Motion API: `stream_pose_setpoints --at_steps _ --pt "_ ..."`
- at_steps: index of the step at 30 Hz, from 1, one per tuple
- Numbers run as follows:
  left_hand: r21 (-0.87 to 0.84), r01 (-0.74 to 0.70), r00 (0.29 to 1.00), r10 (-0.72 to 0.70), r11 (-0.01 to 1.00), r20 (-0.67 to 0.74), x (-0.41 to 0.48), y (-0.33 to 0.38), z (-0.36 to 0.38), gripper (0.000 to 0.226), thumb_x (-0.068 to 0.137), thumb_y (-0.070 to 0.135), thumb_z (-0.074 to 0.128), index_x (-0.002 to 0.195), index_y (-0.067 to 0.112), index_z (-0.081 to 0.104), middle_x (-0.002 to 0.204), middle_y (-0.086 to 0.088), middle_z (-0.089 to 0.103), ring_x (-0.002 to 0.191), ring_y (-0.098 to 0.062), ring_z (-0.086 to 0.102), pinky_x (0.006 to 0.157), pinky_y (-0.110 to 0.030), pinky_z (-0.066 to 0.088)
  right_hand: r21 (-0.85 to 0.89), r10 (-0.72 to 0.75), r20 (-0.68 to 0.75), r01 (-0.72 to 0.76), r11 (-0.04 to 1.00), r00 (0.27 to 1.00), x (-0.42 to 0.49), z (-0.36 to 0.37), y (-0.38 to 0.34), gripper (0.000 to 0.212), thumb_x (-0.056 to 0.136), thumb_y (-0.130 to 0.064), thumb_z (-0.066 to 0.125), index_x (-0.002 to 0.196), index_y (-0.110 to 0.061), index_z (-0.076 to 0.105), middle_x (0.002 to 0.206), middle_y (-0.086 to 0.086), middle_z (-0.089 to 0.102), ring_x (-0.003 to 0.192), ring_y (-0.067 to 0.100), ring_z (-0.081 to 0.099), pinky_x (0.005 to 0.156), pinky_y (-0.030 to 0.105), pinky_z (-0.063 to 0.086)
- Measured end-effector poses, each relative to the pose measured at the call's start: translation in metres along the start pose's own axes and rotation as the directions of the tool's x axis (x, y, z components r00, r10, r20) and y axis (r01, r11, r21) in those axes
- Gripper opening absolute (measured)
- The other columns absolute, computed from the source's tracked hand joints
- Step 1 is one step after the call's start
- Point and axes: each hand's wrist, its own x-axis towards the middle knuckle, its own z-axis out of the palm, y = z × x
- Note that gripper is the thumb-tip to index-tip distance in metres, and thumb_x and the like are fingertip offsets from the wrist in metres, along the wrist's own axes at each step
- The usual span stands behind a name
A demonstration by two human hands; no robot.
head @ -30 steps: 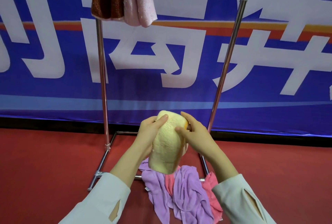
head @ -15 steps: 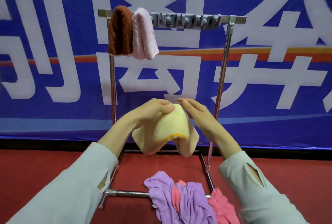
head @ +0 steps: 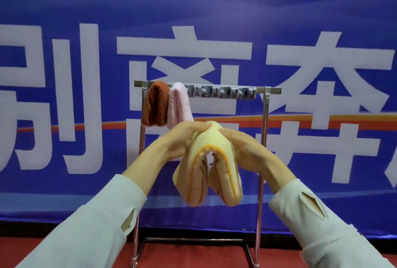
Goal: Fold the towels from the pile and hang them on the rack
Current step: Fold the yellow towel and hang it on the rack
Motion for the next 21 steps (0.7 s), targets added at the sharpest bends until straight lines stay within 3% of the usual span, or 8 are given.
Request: stream_pose_setpoints --at_steps 2,5,7,9,11,15,18,21 --pt "-0.069 0.004 1.0 -0.004 0.998 0.003 0.01 0.008 -0.006 0.022 0.092 0.02 0.055 0.096 0.011 0.075 0.1 -0.01 0.071 0.095 -0.019 0.065 0.09 -0.037 0.051 0.048 -0.01 0.031 0.008 0.999 0.999 0.013 -0.007 -0.007 0.046 0.094 -0.035 0.055 0.135 -0.015 0.054 0.107 0.014 0.068 0.094 0.024 0.066 0.082 0.04 0.055" --pt "-0.102 0.007 1.0 -0.004 0.995 0.029 0.027 0.018 -0.019 0.023 0.092 0.023 0.055 0.091 0.012 0.075 0.081 -0.005 0.068 0.073 -0.012 0.063 0.071 -0.027 0.053 0.076 -0.042 0.009 0.041 0.996 0.999 0.036 -0.017 -0.013 0.049 0.089 -0.031 0.059 0.133 -0.008 0.055 0.1 0.013 0.066 0.084 0.019 0.065 0.074 0.035 0.054" --pt "-0.135 0.021 0.998 -0.012 0.991 0.07 0.039 0.021 -0.033 0.021 0.091 0.025 0.058 0.095 0.011 0.072 0.077 -0.004 0.063 0.07 -0.012 0.059 0.079 -0.03 0.049 0.073 -0.07 -0.043 0.073 0.995 0.997 0.055 -0.023 -0.019 0.045 0.09 -0.027 0.063 0.129 -0.005 0.057 0.1 0.014 0.067 0.081 0.019 0.066 0.072 0.035 0.056" --pt "-0.13 0.026 0.996 -0.014 0.991 0.092 0.053 0.018 -0.051 0.02 0.09 0.026 0.059 0.085 0.012 0.072 0.075 -0.005 0.06 0.069 -0.014 0.057 0.085 -0.035 0.043 0.064 -0.075 -0.096 0.082 0.995 0.993 0.075 -0.028 -0.025 0.037 0.092 -0.024 0.06 0.125 -0.007 0.058 0.099 0.014 0.068 0.079 0.02 0.067 0.072 0.035 0.057" --pt "-0.117 0.004 1.0 -0.001 0.993 0.028 0.072 0.014 -0.069 0.03 0.093 0.021 0.053 0.071 0.013 0.071 0.069 -0.005 0.06 0.064 -0.014 0.058 0.076 -0.033 0.047 0.038 -0.062 -0.115 0.067 0.997 0.991 0.097 -0.037 -0.029 0.032 0.094 -0.024 0.058 0.123 -0.009 0.06 0.098 0.014 0.07 0.079 0.021 0.069 0.07 0.034 0.058" --pt "-0.303 -0.089 0.985 0.038 0.949 -0.17 0.118 0.01 -0.091 0.032 0.096 0.016 0.05 0.071 0.009 0.068 0.06 -0.005 0.061 0.054 -0.014 0.059 0.059 -0.028 0.051 -0.079 0.004 -0.098 -0.012 0.997 0.995 0.139 -0.06 -0.029 0.032 0.095 -0.028 0.056 0.116 -0.007 0.066 0.091 0.011 0.072 0.079 0.021 0.069 0.073 0.035 0.056" --pt "-0.345 -0.142 0.957 0.039 0.928 -0.287 0.153 0.013 -0.1 0.038 0.098 0.016 0.047 0.069 0.008 0.069 0.06 -0.006 0.064 0.059 -0.018 0.063 0.065 -0.033 0.053 0.003 -0.004 -0.086 0.004 1.0 0.996 0.174 -0.08 -0.023 0.032 0.095 -0.019 0.053 0.123 -0.009 0.062 0.089 0.011 0.069 0.077 0.021 0.067 0.082 0.041 0.055" --pt "-0.246 -0.197 0.908 0.082 0.949 -0.412 0.18 0.019 -0.099 0.02 0.098 0.011 0.044 0.084 0.009 0.057 0.075 -0.008 0.063 0.067 -0.019 0.059 0.058 -0.032 0.054 0.135 -0.031 -0.149 0.051 0.99 0.988 0.214 -0.092 -0.016 0.037 0.092 -0.011 0.057 0.129 -0.013 0.061 0.111 0.017 0.066 0.099 0.029 0.063 0.101 0.051 0.046"
